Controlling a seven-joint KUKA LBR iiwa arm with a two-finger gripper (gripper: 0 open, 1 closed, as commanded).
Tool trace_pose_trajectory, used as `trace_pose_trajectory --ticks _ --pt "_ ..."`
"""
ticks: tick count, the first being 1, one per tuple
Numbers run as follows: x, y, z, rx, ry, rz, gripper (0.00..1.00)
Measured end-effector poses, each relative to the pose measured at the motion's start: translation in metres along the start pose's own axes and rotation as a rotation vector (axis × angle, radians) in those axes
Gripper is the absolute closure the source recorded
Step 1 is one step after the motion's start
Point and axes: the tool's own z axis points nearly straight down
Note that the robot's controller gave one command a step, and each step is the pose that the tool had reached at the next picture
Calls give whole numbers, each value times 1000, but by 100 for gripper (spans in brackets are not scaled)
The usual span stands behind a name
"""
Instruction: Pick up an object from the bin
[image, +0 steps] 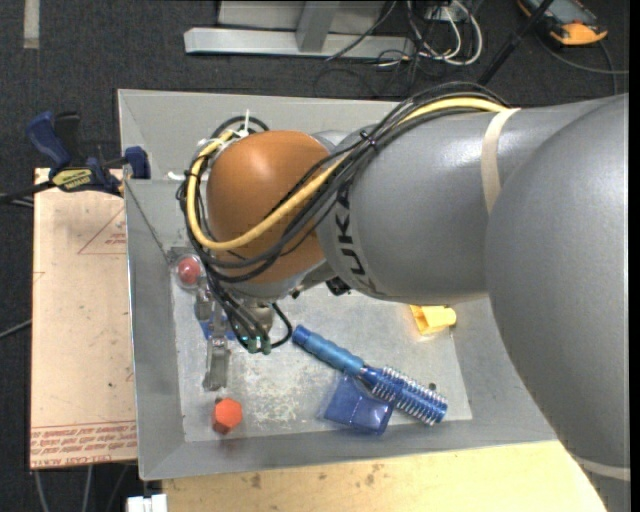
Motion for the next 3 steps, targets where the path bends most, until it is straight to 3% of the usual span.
trace_pose_trajectory --ticks 1,2,3 --pt "-106 -57 123 1 -9 -216 0" --pt "-119 -100 87 -1 -14 -109 0" --pt "-122 -104 89 -3 -11 41 0"
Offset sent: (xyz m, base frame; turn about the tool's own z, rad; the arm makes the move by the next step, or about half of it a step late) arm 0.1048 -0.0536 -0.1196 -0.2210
